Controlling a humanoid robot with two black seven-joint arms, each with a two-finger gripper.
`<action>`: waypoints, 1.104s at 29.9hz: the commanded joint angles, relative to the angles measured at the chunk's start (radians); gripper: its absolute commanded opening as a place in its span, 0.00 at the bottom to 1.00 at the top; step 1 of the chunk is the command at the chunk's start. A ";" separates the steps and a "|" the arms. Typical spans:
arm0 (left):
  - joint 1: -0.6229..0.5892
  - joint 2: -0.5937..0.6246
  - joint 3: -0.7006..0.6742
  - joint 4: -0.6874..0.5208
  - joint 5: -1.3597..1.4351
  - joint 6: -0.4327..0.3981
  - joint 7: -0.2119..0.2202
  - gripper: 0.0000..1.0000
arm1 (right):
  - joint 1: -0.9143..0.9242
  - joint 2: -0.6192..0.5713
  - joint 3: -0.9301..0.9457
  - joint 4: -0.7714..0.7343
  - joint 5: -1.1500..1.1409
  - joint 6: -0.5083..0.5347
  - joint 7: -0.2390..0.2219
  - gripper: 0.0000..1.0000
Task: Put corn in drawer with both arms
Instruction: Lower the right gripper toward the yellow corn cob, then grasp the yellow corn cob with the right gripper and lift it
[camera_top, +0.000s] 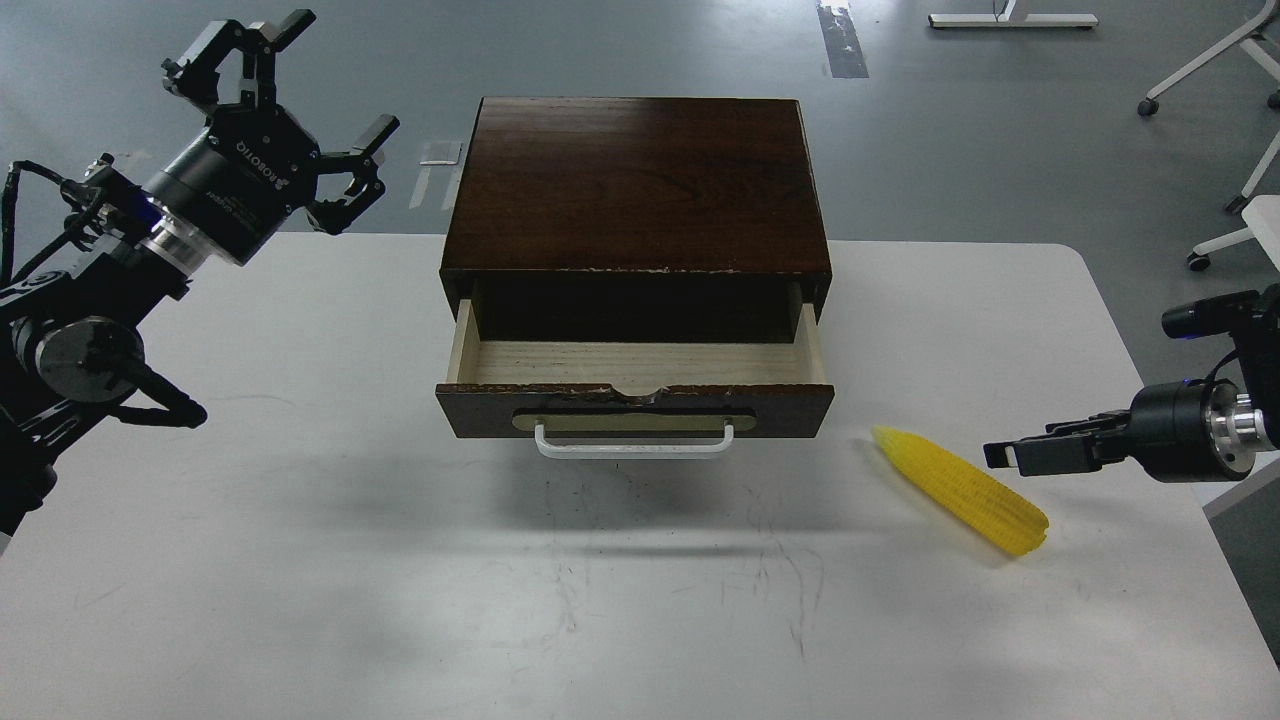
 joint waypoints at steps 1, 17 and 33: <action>0.000 0.002 0.000 0.000 0.000 -0.001 0.000 0.98 | 0.032 0.014 -0.047 -0.004 -0.001 0.000 0.000 1.00; 0.000 0.004 -0.015 0.000 0.000 -0.001 0.000 0.98 | 0.072 0.074 -0.118 -0.045 -0.026 0.000 0.000 1.00; 0.000 0.001 -0.015 0.000 0.000 -0.001 0.000 0.98 | 0.089 0.097 -0.153 -0.056 -0.027 0.000 0.000 1.00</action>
